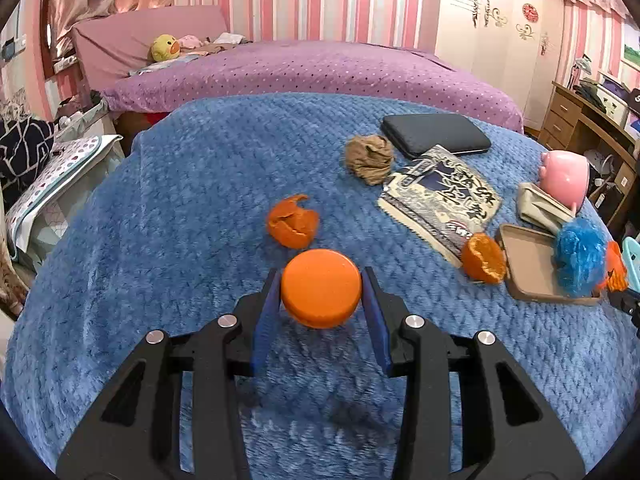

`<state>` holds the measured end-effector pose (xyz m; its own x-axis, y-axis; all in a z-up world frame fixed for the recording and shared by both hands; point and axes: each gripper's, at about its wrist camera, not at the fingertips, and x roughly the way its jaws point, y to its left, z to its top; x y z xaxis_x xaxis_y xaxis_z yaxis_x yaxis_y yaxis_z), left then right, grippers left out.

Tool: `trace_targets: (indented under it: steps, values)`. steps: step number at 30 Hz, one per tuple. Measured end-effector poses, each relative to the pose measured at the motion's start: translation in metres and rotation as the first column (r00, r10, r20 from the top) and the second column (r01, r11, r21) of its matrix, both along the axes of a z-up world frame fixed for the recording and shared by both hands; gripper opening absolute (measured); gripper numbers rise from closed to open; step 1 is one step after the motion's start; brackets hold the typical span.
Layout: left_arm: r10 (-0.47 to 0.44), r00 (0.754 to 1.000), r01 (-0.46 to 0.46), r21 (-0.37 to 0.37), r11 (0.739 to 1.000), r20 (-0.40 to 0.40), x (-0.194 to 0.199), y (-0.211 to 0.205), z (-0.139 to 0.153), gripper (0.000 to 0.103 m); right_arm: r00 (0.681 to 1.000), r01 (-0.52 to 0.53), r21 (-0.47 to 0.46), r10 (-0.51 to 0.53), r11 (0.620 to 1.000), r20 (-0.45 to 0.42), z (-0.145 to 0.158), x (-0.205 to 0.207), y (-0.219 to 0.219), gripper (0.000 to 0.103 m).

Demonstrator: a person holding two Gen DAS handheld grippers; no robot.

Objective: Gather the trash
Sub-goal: 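Grasp the orange round cap with the left gripper while the right grasps the orange bag, then carry the orange bag and orange cap over the blue basket and open both grippers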

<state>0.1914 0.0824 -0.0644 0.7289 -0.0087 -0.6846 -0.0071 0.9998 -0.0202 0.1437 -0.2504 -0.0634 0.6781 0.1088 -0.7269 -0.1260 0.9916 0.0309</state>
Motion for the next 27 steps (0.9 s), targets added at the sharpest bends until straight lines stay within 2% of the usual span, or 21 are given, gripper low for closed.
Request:
trace_targets:
  steps: [9,11,13,16,17,18,19,22,24,27]
  values:
    - [-0.011,1.000,0.011,0.014,1.000,0.002,0.000,-0.012,0.000,0.039,0.999,0.038,0.039,-0.037,0.999,-0.013,-0.002,0.005,-0.022,0.015]
    - [-0.012,1.000,0.012,0.016,1.000,0.002,0.000,-0.013,0.000,0.039,0.999,0.037,0.029,-0.036,0.999,-0.013,-0.003,0.008,-0.021,0.023]
    - [-0.010,1.000,0.010,0.017,1.000,-0.002,0.000,-0.012,-0.001,0.039,0.999,0.037,0.023,-0.037,0.999,-0.006,-0.003,0.010,-0.019,0.051]
    - [-0.006,1.000,0.006,0.011,1.000,-0.006,0.001,-0.011,-0.002,0.039,1.000,0.028,0.010,-0.028,1.000,-0.011,-0.005,0.017,-0.015,0.053]
    - [-0.005,1.000,0.005,0.009,1.000,-0.008,0.002,-0.010,-0.003,0.039,1.000,0.025,0.010,-0.025,1.000,-0.016,-0.006,0.018,-0.015,0.052]
    - [-0.003,1.000,0.003,0.009,1.000,-0.009,0.002,-0.010,-0.003,0.039,1.000,0.020,0.009,-0.020,1.000,-0.020,-0.007,0.020,-0.014,0.046]
    - [-0.002,1.000,0.002,0.009,1.000,-0.008,0.002,-0.010,-0.002,0.039,1.000,0.014,0.005,-0.014,1.000,-0.020,-0.008,0.021,-0.013,0.031]
    - [-0.002,1.000,0.003,0.014,1.000,-0.005,0.002,-0.011,-0.002,0.039,1.000,0.009,0.007,-0.009,1.000,0.005,-0.002,0.020,-0.015,0.009]
    - [-0.001,1.000,0.000,0.024,1.000,0.001,0.001,-0.012,-0.001,0.039,1.000,0.013,-0.002,-0.012,1.000,0.025,0.003,0.016,-0.017,0.004]
    - [-0.001,1.000,0.001,0.019,1.000,0.012,-0.002,-0.016,0.003,0.039,0.998,0.023,-0.001,-0.022,1.000,0.066,0.013,0.010,-0.025,0.003]
